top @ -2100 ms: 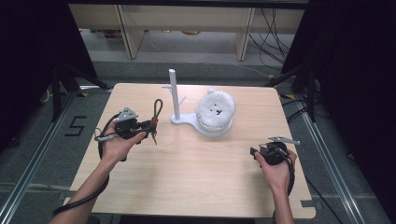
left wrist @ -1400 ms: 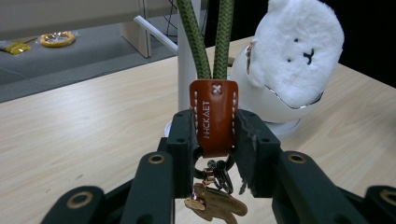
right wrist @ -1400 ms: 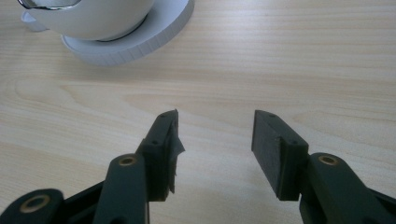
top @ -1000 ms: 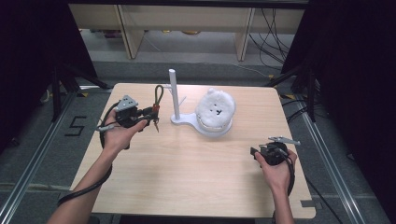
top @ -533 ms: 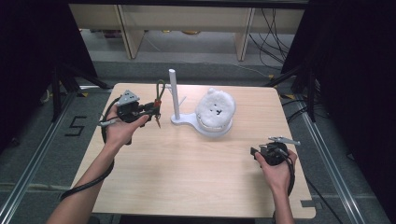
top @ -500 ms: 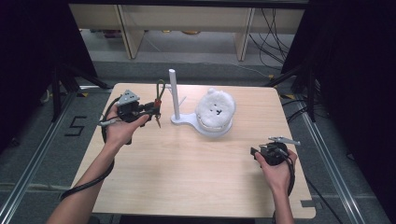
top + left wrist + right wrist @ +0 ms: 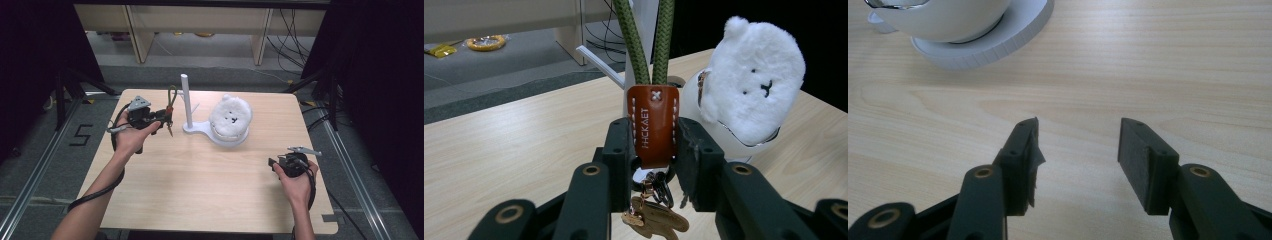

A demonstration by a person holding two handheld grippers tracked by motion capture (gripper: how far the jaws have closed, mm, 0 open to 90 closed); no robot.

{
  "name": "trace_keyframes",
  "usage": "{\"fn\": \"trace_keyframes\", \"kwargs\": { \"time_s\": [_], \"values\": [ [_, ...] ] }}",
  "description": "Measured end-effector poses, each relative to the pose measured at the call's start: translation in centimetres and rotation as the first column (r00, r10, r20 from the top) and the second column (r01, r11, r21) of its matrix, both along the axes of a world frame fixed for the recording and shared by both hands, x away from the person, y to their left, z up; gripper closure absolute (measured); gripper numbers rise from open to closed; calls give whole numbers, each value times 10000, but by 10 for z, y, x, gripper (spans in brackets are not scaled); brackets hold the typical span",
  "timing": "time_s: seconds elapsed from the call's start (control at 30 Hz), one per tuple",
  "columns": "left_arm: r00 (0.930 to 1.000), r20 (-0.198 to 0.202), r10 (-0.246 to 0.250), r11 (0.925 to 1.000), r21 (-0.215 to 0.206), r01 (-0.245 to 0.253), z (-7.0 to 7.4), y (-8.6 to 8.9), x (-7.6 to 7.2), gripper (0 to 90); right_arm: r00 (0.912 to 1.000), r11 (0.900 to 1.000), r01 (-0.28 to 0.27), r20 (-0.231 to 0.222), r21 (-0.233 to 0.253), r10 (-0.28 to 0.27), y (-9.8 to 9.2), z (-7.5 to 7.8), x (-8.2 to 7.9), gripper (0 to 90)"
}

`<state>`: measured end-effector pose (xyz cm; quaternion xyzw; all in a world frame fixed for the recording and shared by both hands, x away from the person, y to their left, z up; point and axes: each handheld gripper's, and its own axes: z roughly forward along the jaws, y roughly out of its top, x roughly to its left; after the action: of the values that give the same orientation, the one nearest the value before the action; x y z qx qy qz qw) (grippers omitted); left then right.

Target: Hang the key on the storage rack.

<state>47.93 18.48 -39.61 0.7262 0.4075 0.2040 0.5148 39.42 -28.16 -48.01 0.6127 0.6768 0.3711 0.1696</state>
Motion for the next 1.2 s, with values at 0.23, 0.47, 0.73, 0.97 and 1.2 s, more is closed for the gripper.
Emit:
{"fn": "trace_keyframes", "kwargs": {
  "time_s": [0.23,0.47,0.73,0.97,1.2],
  "values": [
    [9999,-125,65,10000,7,-64,-3,0,4,678,10000,10000,-17,14,43,17,0,0,0,517],
    [9996,-256,78,10000,28,-78,-6,1,7,678,9998,9991,-168,93,-391,172,-3,0,1,518],
    [9991,-402,101,9999,-11,-101,-10,-2,9,677,10000,10000,45,-85,-72,-46,0,0,0,517],
    [9987,-489,107,9999,-25,-109,-12,-2,12,677,9995,9990,-289,117,-330,293,-3,0,1,517],
    [9984,-556,109,9999,-18,-110,-13,-4,14,677,9997,9994,-219,42,-265,221,-2,0,1,517]
  ]
}}
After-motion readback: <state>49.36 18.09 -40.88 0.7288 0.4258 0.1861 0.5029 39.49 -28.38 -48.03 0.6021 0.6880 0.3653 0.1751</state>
